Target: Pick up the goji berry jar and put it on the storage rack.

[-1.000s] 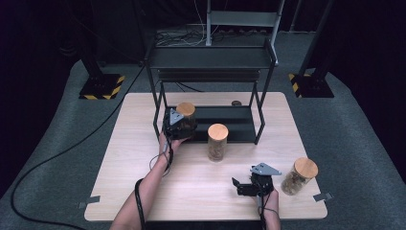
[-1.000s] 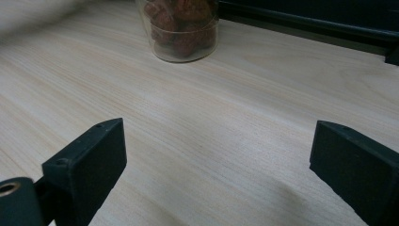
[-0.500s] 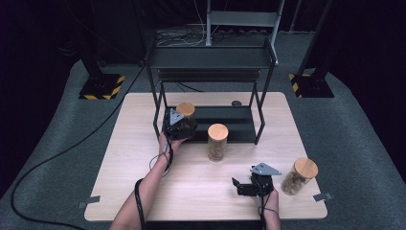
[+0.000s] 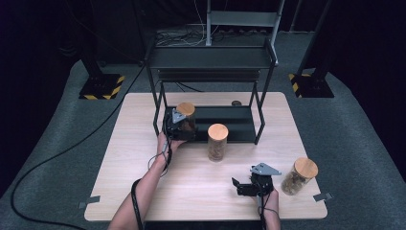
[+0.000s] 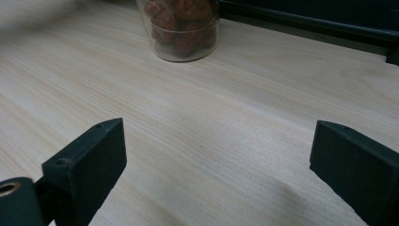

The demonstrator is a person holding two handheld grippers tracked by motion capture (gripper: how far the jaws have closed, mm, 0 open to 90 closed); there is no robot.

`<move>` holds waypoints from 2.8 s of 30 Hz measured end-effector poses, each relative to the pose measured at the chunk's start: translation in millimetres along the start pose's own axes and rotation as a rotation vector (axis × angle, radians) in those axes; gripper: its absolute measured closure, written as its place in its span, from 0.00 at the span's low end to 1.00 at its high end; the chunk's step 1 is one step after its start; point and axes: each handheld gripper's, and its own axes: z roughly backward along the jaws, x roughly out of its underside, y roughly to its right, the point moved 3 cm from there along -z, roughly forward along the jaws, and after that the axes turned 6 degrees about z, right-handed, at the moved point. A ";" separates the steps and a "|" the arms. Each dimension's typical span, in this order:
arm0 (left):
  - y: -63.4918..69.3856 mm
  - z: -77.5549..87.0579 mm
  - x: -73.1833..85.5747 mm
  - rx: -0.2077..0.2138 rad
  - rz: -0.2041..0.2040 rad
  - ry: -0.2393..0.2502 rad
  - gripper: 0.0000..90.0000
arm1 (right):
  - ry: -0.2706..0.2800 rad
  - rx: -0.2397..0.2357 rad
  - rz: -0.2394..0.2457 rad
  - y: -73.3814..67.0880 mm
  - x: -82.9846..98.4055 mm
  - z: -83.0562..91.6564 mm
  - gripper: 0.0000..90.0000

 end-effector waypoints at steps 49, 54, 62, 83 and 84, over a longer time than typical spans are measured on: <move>-1.9 112.7 136.6 -0.023 0.048 -0.222 0.00 | -0.008 0.003 0.002 -0.4 -0.1 -0.6 0.03; -4.1 119.7 141.4 -0.030 0.080 -0.224 0.01 | -0.009 0.007 0.006 -0.7 -0.1 -0.8 0.03; -4.2 120.3 141.8 -0.032 0.083 -0.226 0.01 | -0.009 0.022 0.015 -1.6 -0.2 -0.8 0.03; -5.2 120.1 141.8 -0.043 0.091 -0.224 0.01 | -0.024 0.012 0.026 -2.6 -0.3 -2.1 0.03; -5.2 120.1 141.8 -0.043 0.092 -0.224 0.01 | -0.024 0.011 0.026 -2.6 -0.3 -2.2 0.03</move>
